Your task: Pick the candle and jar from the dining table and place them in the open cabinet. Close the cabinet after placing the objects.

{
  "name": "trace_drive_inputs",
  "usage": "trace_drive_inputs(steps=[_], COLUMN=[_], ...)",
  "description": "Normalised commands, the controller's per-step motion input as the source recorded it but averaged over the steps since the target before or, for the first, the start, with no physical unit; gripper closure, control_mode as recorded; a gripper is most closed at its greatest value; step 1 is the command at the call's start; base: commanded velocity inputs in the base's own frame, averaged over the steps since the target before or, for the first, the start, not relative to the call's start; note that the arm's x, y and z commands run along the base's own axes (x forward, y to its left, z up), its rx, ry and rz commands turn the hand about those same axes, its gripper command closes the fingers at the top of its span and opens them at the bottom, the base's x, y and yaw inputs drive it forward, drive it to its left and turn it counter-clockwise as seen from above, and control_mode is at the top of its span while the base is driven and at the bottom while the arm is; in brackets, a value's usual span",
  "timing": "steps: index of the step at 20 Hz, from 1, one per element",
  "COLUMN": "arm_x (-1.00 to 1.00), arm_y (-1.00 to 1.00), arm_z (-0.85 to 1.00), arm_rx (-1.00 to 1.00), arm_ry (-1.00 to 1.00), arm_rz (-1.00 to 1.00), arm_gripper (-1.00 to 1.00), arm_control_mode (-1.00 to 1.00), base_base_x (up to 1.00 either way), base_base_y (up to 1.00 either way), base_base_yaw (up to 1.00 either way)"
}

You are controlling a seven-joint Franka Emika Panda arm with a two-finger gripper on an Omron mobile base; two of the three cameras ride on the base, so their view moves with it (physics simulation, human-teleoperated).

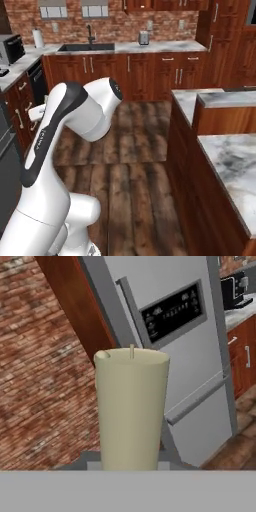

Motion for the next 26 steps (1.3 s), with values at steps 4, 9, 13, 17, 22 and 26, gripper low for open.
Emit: trace_drive_inputs(steps=[4,9,13,17,22,26], arm_x=[0.0,0.0,0.0,0.0,0.0,0.0], arm_y=[0.0,0.0,0.0,0.0,0.0,0.0], arm_z=[0.0,0.0,0.0,0.0,0.0,0.0], arm_rx=[0.0,0.0,0.0,0.0,0.0,0.0], arm_ry=[0.0,0.0,0.0,0.0,0.0,0.0], arm_rz=[0.0,0.0,0.0,0.0,0.0,0.0], arm_gripper=[1.0,1.0,1.0,1.0,1.0,1.0], arm_control_mode=[1.0,1.0,1.0,1.0,1.0,1.0], base_base_x=[1.0,1.0,1.0,1.0,1.0,1.0], base_base_y=[0.66,0.41,0.1,0.0,-0.01,0.0], base_base_yaw=[0.01,0.06,0.1,0.15,0.08,0.0])
